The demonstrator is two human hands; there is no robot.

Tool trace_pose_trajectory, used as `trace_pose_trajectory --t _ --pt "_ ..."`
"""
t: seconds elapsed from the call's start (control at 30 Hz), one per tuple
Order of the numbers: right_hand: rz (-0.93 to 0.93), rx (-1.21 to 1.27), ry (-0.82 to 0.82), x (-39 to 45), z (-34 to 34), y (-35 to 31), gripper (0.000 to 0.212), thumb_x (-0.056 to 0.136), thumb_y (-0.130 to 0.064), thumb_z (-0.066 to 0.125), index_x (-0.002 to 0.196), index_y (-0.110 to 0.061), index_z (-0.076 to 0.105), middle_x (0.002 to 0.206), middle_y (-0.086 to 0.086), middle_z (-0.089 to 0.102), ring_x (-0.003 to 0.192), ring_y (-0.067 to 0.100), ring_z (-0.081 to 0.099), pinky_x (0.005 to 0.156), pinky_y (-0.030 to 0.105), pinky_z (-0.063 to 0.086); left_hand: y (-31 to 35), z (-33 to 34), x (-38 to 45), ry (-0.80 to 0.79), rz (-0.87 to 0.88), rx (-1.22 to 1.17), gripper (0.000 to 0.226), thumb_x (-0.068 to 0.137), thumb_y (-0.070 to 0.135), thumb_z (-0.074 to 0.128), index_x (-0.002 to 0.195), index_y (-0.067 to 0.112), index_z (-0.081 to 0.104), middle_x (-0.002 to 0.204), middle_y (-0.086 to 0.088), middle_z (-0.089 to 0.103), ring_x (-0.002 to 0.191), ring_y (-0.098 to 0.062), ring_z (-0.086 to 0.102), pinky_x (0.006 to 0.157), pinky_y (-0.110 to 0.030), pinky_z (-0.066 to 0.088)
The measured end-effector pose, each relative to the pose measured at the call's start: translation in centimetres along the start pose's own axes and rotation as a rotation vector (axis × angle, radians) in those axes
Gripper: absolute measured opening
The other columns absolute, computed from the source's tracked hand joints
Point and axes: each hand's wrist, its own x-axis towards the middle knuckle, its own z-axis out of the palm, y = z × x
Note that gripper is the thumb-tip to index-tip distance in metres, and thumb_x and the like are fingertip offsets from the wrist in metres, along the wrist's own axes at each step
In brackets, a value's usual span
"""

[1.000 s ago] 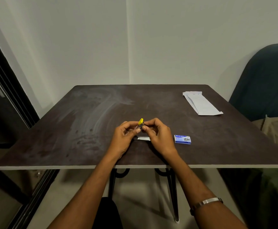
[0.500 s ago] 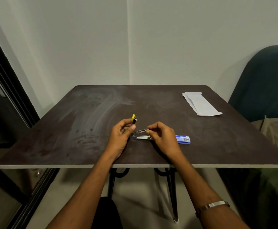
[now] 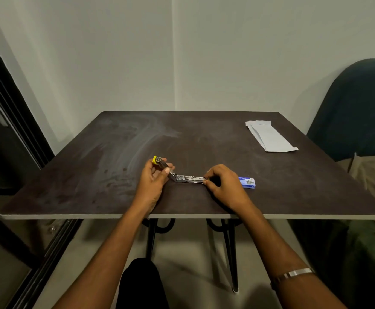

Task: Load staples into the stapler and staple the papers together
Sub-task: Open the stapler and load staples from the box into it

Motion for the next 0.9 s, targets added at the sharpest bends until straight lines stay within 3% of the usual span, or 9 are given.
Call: trace_pose_trajectory --t 0.1,0.2,0.3,0.37,0.47,0.63,0.73,0.9 --pt "-0.017 -0.022 -0.004 0.0 0.0 0.1 0.006 0.086 -0.016 0.068 0.089 -0.011 0.066 0.098 0.001 0.063 0.09 0.012 0.058 0.081 0.017 0.043 -0.3 -0.6 0.1 0.037 -0.076 -0.039 0.026 0.092 -0.004 0.052 0.104 0.018 0.05 0.102 -0.003 0.065 0.087 -0.005 0.07 0.075 -0.016 0.057" --pt "-0.036 -0.039 0.002 0.0 0.2 0.1 0.004 0.087 -0.015 0.066 0.089 -0.011 0.065 0.097 0.002 0.062 0.089 0.013 0.057 0.078 0.014 0.038 -0.7 -0.9 0.2 0.067 -0.102 0.022 0.045 0.087 -0.005 0.06 0.121 0.015 0.036 0.103 -0.006 0.066 0.096 -0.017 0.068 0.085 -0.025 0.055" --pt "-0.075 -0.051 -0.008 -0.1 0.3 0.1 0.006 0.088 -0.014 0.063 0.094 -0.014 0.064 0.097 -0.002 0.06 0.088 0.009 0.054 0.078 0.012 0.036 -0.8 -0.9 0.1 0.087 -0.078 0.13 0.061 0.083 -0.007 0.064 0.125 0.021 0.029 0.105 -0.002 0.063 0.094 -0.016 0.068 0.086 -0.024 0.052" --pt "-0.109 -0.055 -0.016 -0.2 0.3 0.1 0.006 0.089 -0.013 0.061 0.094 -0.016 0.063 0.096 -0.003 0.059 0.087 0.007 0.053 0.078 0.014 0.037 -0.7 -0.7 0.0 0.102 -0.061 0.221 0.061 0.079 -0.004 0.07 0.122 0.024 0.035 0.11 0.0 0.058 0.095 -0.012 0.066 0.082 -0.018 0.05" --pt "-0.12 -0.068 -0.025 -0.3 0.3 0.0 0.006 0.09 -0.013 0.06 0.093 -0.017 0.063 0.095 -0.003 0.059 0.086 0.006 0.052 0.077 0.013 0.037 -0.6 -0.4 -0.3 0.137 -0.01 0.334 0.055 0.073 -0.003 0.076 0.114 0.021 0.049 0.122 -0.01 0.052 0.098 -0.016 0.065 0.087 -0.02 0.051" --pt "-0.113 -0.067 -0.001 -0.2 0.2 0.1 0.011 0.09 -0.01 0.06 0.096 -0.015 0.066 0.096 -0.002 0.062 0.086 0.003 0.052 0.078 0.009 0.034 0.3 -0.5 -0.4 0.183 0.064 0.559 0.037 0.067 0.007 0.084 0.097 0.014 0.062 0.111 -0.004 0.049 0.068 -0.002 0.06 0.062 -0.002 0.048" --pt "-0.106 -0.066 -0.001 -0.2 0.2 0.1 0.012 0.09 -0.009 0.059 0.096 -0.015 0.067 0.097 -0.002 0.062 0.086 0.002 0.051 0.078 0.006 0.033 0.9 -1.4 0.0 0.094 0.09 0.725 0.03 0.062 0.016 0.087 0.087 0.016 0.07 0.097 0.001 0.055 0.076 -0.007 0.057 0.064 -0.008 0.042" --pt "-0.095 -0.052 0.012 0.0 0.0 0.1 0.01 0.089 -0.009 0.061 0.094 -0.015 0.068 0.096 0.0 0.063 0.085 0.004 0.053 0.077 0.004 0.034 1.3 -1.6 0.1 -0.058 0.1 0.792 0.028 0.067 0.019 0.084 0.093 0.02 0.076 0.089 0.004 0.054 0.085 -0.013 0.056 0.072 -0.014 0.039"
